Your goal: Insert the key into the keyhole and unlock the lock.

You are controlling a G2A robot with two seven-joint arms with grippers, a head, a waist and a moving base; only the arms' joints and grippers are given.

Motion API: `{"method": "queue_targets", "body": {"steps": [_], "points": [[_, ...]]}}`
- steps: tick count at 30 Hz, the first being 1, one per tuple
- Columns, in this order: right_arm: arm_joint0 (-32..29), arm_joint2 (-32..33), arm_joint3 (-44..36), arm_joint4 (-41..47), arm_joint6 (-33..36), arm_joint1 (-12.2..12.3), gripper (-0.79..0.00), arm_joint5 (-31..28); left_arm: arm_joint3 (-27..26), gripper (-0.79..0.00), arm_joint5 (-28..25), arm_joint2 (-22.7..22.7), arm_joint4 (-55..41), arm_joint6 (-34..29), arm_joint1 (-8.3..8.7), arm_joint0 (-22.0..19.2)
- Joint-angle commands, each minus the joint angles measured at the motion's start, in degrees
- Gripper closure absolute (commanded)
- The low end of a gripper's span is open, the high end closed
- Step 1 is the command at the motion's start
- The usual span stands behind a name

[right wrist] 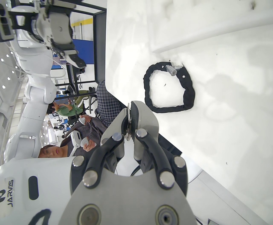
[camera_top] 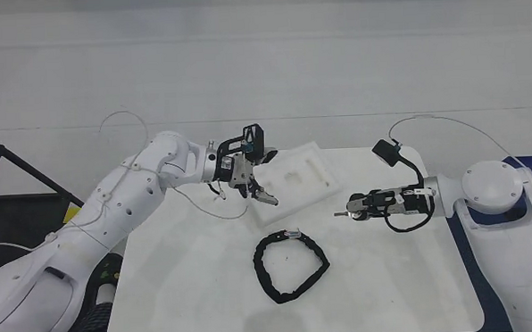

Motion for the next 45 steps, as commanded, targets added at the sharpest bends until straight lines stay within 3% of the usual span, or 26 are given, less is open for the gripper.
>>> {"method": "queue_targets", "body": {"steps": [1,9,19,32,36,45], "points": [[0.0,0.0,0.0,0.0,0.0,0.0,0.0,0.0,1.2,-0.785,0.1,1.2,3.9,2.4,-0.76,1.0],[0.0,0.0,0.0,0.0,0.0,0.0,0.0,0.0,7.4,-0.785,0.1,7.9,17.3,11.9,-4.21,1.3],[0.0,0.0,0.0,0.0,0.0,0.0,0.0,0.0,16.0,-0.785,0.1,17.1,26.4,20.1,-8.82,-2.3],[0.0,0.0,0.0,0.0,0.0,0.0,0.0,0.0,16.3,-0.785,0.1,17.4,26.5,20.2,-8.98,-2.4],[0.0,0.0,0.0,0.0,0.0,0.0,0.0,0.0,14.8,-0.785,1.6,16.8,26.7,19.7,-8.82,-0.3],[0.0,0.0,0.0,0.0,0.0,0.0,0.0,0.0,16.0,-0.785,2.7,16.8,35.4,29.7,-9.13,3.6]]}}
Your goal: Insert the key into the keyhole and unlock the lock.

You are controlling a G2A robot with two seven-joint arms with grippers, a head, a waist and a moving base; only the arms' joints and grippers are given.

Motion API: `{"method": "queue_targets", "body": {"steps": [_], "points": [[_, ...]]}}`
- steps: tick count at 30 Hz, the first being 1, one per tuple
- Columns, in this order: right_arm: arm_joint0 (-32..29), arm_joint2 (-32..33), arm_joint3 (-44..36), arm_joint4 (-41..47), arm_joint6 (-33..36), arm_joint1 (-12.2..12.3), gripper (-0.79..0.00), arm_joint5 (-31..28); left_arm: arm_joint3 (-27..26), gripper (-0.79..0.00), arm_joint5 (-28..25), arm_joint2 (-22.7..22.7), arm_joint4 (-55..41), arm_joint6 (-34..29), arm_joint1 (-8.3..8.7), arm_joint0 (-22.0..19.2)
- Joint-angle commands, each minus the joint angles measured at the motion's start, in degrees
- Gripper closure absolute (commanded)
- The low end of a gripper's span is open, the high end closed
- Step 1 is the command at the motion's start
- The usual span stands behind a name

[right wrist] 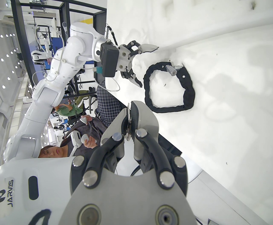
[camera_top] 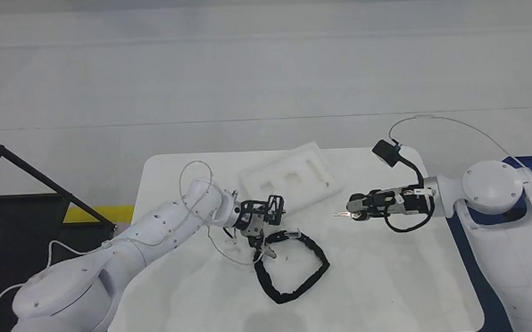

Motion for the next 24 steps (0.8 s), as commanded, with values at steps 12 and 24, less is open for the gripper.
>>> {"method": "queue_targets", "body": {"steps": [12,24], "points": [[0.0,0.0,0.0,0.0,0.0,0.0,0.0,0.0,8.6,-0.785,3.3,1.1,13.2,17.3,-4.9,0.5],[0.0,0.0,0.0,0.0,0.0,0.0,0.0,0.0,18.2,-0.594,2.7,1.1,15.8,17.9,-12.04,0.6]]}}
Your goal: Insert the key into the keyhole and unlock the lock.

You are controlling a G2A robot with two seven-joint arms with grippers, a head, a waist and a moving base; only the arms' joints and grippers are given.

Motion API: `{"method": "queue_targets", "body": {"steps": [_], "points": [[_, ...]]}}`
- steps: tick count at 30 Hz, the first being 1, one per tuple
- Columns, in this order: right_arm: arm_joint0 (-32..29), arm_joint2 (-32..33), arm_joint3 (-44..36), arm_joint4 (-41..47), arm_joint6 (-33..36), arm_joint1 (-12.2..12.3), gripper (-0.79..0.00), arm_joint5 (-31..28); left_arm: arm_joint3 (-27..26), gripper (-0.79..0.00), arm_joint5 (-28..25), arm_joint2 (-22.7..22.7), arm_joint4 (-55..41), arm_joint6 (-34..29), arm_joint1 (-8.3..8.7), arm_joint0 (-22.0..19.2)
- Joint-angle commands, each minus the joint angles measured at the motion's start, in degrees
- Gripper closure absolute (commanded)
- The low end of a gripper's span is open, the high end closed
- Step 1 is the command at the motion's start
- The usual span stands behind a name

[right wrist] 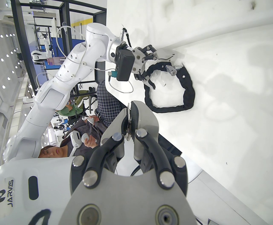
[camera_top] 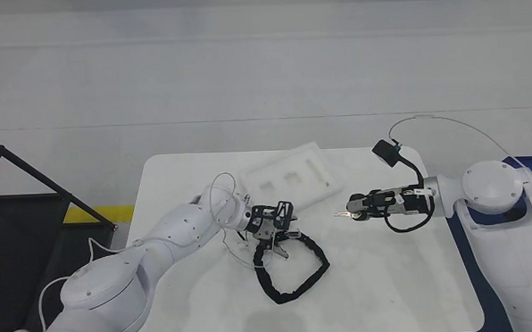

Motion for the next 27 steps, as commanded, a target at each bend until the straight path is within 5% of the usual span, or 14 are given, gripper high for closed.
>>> {"method": "queue_targets", "body": {"steps": [1,2,9,19,24,25,27], "points": [[0.0,0.0,0.0,0.0,0.0,0.0,0.0,0.0,1.4,-0.554,0.2,0.0,0.9,-0.1,-1.11,0.1],[0.0,0.0,0.0,0.0,0.0,0.0,0.0,0.0,2.1,-0.496,0.2,0.0,1.3,0.0,-1.59,0.1],[0.0,0.0,0.0,0.0,0.0,0.0,0.0,0.0,7.1,-0.422,2.1,0.0,2.6,2.2,-4.09,0.0],[0.0,0.0,0.0,0.0,0.0,0.0,0.0,0.0,11.5,-0.413,3.1,-0.2,4.2,3.7,-6.16,0.2],[0.0,0.0,0.0,0.0,0.0,0.0,0.0,0.0,13.3,-0.2,2.9,-0.6,3.8,3.4,-7.06,0.1],[0.0,0.0,0.0,0.0,0.0,0.0,0.0,0.0,13.7,0.0,2.7,-0.7,3.5,3.4,-7.21,0.1],[0.0,0.0,0.0,0.0,0.0,0.0,0.0,0.0,14.4,0.0,2.6,-0.9,3.2,3.5,-7.49,0.1]]}}
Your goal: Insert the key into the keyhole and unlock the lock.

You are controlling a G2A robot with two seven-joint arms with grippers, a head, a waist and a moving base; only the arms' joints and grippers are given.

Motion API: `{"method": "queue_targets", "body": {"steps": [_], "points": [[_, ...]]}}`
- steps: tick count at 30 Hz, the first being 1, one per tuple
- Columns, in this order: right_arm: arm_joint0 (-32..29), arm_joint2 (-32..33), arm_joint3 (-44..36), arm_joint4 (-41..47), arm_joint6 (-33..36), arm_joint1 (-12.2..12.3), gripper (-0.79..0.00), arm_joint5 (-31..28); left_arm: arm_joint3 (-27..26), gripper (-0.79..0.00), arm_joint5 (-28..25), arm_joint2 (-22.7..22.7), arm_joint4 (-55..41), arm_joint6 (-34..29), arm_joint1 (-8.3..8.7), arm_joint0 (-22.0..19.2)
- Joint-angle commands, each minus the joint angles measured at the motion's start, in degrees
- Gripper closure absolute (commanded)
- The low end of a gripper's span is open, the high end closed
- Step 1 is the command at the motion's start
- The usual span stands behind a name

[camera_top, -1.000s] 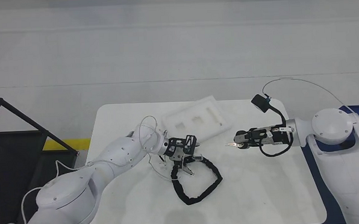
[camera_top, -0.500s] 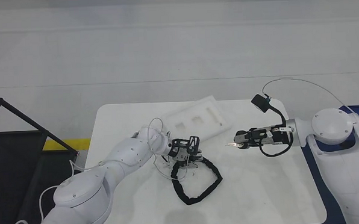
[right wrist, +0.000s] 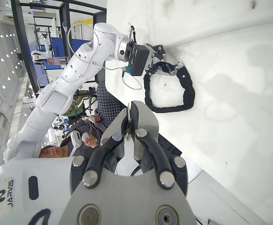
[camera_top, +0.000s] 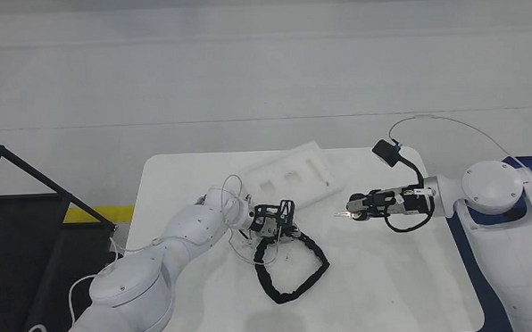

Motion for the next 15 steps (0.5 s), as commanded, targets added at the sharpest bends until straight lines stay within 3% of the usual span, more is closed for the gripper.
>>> {"method": "queue_targets", "body": {"steps": [1,8,11,15], "points": [[0.0,0.0,0.0,0.0,0.0,0.0,0.0,0.0,0.6,0.0,-0.2,-0.2,-0.3,0.3,-0.25,0.0],[0.0,0.0,0.0,0.0,0.0,0.0,0.0,0.0,0.0,0.0,-2.1,0.1,1.6,6.7,-0.26,-1.3],[0.0,0.0,0.0,0.0,0.0,0.0,0.0,0.0,-1.2,0.0,-2.6,0.3,3.3,11.6,0.36,-2.5],[0.0,0.0,0.0,0.0,0.0,0.0,0.0,0.0,-6.0,0.0,-1.0,0.7,2.5,13.2,1.82,-3.4]]}}
